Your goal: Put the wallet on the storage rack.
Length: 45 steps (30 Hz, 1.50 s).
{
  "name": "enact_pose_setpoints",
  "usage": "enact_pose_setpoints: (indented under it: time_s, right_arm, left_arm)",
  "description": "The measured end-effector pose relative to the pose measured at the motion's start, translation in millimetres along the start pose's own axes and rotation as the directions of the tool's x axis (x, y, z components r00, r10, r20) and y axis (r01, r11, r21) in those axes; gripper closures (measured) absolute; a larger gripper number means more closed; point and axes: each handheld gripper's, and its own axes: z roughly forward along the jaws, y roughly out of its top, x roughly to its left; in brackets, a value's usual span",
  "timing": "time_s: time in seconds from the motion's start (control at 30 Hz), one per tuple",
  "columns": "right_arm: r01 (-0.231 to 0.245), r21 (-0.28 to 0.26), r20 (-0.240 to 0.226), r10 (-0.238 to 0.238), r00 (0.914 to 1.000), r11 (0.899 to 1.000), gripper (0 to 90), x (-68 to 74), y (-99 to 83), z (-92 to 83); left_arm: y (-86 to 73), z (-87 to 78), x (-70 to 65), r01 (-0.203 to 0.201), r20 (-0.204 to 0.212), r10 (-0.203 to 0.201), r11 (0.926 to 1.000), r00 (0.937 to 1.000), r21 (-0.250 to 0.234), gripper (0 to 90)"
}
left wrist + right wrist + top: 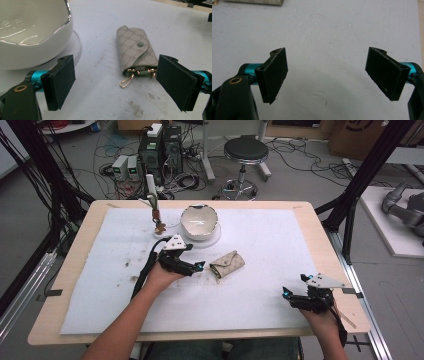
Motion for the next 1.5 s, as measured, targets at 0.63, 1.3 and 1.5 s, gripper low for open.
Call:
enact_pose_setpoints:
  time_s: [0.63, 1.3, 1.5]
  right_arm:
    - [-0.01, 0.01, 0.021, 0.01, 0.9997, 1.0, 18.3, -2.8, -10.9, -13.0]
    - [-0.024, 0.024, 0.035, 0.024, 0.9991, 0.999, 18.4, -5.4, -18.9, -19.7]
    - [-0.022, 0.023, 0.036, 0.022, 0.9991, 0.999, 18.4, -5.0, -19.0, -20.4]
  left_arm:
    - [12.0, 54.2, -21.0, -0.035, 0.071, 0.029, 0.9959, 0.997, 0.083, 16.0]
    - [9.8, 84.5, -32.3, -0.084, 0.071, 0.069, 0.9709, 0.9951, 0.224, 17.5]
    - [10.1, 87.0, -35.0, -0.11, 0.072, 0.095, 0.9622, 0.9929, 0.249, 23.8]
